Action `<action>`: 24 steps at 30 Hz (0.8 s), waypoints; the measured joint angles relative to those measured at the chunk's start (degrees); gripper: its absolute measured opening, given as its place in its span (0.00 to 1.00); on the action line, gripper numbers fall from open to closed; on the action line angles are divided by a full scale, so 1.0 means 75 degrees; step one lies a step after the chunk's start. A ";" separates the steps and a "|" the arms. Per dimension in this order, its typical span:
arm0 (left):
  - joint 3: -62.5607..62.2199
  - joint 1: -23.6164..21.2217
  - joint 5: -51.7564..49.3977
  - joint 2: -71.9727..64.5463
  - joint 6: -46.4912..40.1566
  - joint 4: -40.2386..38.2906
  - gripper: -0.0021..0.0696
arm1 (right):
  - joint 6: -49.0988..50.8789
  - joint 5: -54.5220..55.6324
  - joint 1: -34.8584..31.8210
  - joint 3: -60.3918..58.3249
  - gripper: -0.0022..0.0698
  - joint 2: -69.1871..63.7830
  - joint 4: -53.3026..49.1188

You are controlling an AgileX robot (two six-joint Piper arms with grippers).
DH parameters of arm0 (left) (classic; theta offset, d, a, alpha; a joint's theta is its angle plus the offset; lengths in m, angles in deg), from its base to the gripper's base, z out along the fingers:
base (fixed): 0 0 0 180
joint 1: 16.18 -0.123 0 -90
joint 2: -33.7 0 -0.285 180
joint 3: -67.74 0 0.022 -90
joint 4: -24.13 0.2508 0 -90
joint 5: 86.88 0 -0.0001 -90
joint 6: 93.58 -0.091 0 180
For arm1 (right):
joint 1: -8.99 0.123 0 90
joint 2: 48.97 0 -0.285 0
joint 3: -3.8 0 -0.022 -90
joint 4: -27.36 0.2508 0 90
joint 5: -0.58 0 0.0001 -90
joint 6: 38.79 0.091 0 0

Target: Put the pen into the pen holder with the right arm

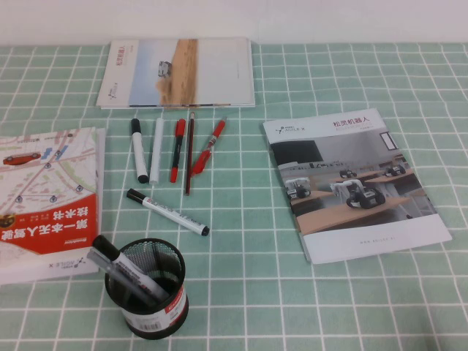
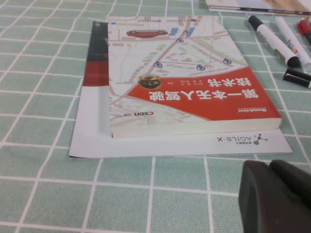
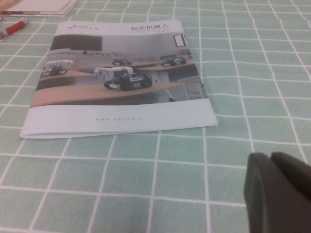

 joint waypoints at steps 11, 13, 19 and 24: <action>0.0000 0.0000 0.0000 0.0000 0.0000 0.0000 0.02 | 0.0000 0.0000 0.0000 0.0000 0.00 0.0000 0.0000; 0.0000 0.0000 0.0000 0.0000 0.0000 0.0000 0.02 | 0.0000 0.0000 0.0000 0.0000 0.00 0.0000 0.0000; 0.0000 0.0000 0.0000 0.0000 0.0000 0.0000 0.02 | 0.0000 0.0000 0.0000 0.0000 0.00 0.0000 0.0030; 0.0000 0.0000 0.0000 0.0000 0.0000 0.0000 0.02 | 0.0000 0.0052 0.0000 0.0000 0.00 0.0000 0.0113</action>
